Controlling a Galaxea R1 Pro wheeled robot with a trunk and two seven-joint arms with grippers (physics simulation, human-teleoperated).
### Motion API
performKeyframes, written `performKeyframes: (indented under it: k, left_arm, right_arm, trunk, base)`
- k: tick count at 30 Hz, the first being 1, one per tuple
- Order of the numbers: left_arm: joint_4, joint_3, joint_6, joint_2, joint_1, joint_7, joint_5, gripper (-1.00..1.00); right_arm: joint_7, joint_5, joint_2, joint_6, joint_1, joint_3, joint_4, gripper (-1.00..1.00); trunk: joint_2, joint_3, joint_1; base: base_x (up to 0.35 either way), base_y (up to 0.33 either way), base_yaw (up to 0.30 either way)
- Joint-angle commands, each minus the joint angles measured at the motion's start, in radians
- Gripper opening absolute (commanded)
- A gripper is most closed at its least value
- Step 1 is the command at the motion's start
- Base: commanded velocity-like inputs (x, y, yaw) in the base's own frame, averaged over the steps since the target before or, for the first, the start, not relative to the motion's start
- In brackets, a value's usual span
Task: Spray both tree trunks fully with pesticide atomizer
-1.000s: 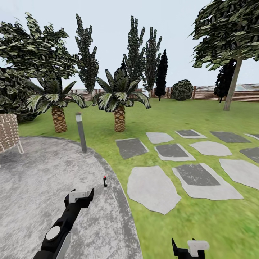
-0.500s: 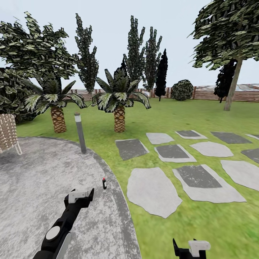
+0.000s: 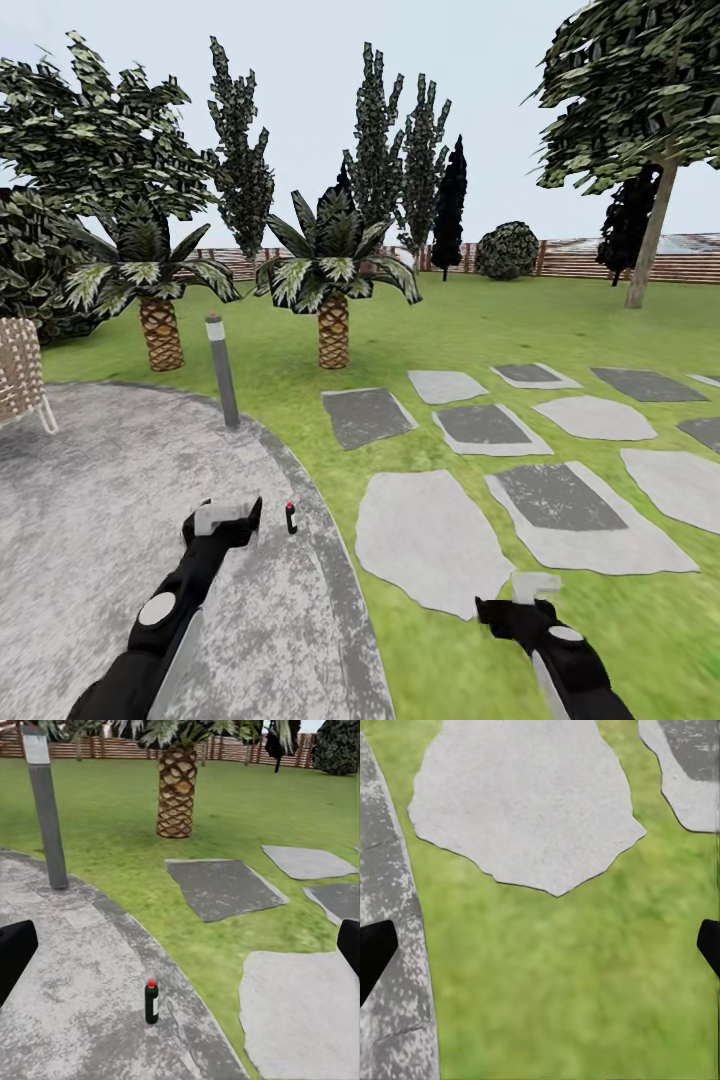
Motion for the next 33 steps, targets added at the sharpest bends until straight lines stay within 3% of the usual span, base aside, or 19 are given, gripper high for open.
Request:
performKeyframes:
  k: [1,4,5,9,12,16,22,23,25,33]
  left_arm:
    - [0.047,0.0,0.0,0.001,-0.048,0.001,0.0,1.0]
    - [0.183,0.0,-0.001,0.001,-0.162,0.003,0.001,1.0]
    - [0.29,0.0,-0.002,0.0,-0.238,0.008,0.0,1.0]
    - [0.445,-0.001,-0.036,-0.001,-0.321,0.026,-0.003,1.0]
    - [0.478,0.002,-0.15,-0.001,-0.339,0.029,0.011,1.0]
    - [0.497,0.022,-0.218,-0.002,-0.342,0.04,0.041,1.0]
    - [0.552,0.021,-0.234,-0.004,-0.343,0.085,0.038,1.0]
    - [0.566,-0.008,-0.236,-0.004,-0.343,0.09,0.011,1.0]
    - [0.573,-0.031,-0.237,-0.005,-0.343,0.092,-0.007,1.0]
    - [0.579,-0.048,-0.236,-0.004,-0.343,0.093,-0.022,1.0]
  right_arm:
    - [0.001,0.0,0.0,0.041,-0.054,0.0,-0.006,1.0]
    - [0.001,0.0,0.0,0.12,-0.155,0.0,-0.013,1.0]
    - [0.002,0.0,-0.001,0.149,-0.194,0.0,-0.015,1.0]
    - [0.007,-0.002,0.0,0.167,-0.216,0.002,-0.017,1.0]
    - [0.009,-0.008,0.001,0.171,-0.219,0.003,-0.019,1.0]
    - [0.009,-0.006,0.001,0.171,-0.217,0.004,-0.017,1.0]
    - [0.009,-0.004,0.002,0.17,-0.215,0.004,-0.016,1.0]
    - [0.009,-0.002,0.002,0.17,-0.215,0.004,-0.016,1.0]
    - [0.009,-0.001,0.002,0.17,-0.216,0.004,-0.016,1.0]
    - [0.009,-0.003,0.002,0.17,-0.216,0.004,-0.017,1.0]
  trunk:
    - [0.0,0.0,0.0]
    - [0.0,0.0,0.0]
    - [0.0,0.0,0.0]
    - [0.0,0.0,0.0]
    - [0.0,0.0,0.0]
    - [0.0,0.0,0.0]
    - [0.0,0.0,0.0]
    - [0.0,0.0,0.0]
    - [0.0,0.0,0.0]
    - [0.0,-0.001,0.0]
  base:
    - [0.008,0.002,0.0]
    - [0.004,0.001,0.0]
    - [0.001,0.0,0.0]
    - [0.0,0.0,0.0]
    - [0.0,0.0,0.0]
    - [0.0,0.0,0.0]
    - [0.0,0.0,0.0]
    - [0.0,0.0,0.0]
    - [0.0,0.0,0.0]
    - [0.0,0.0,0.0]
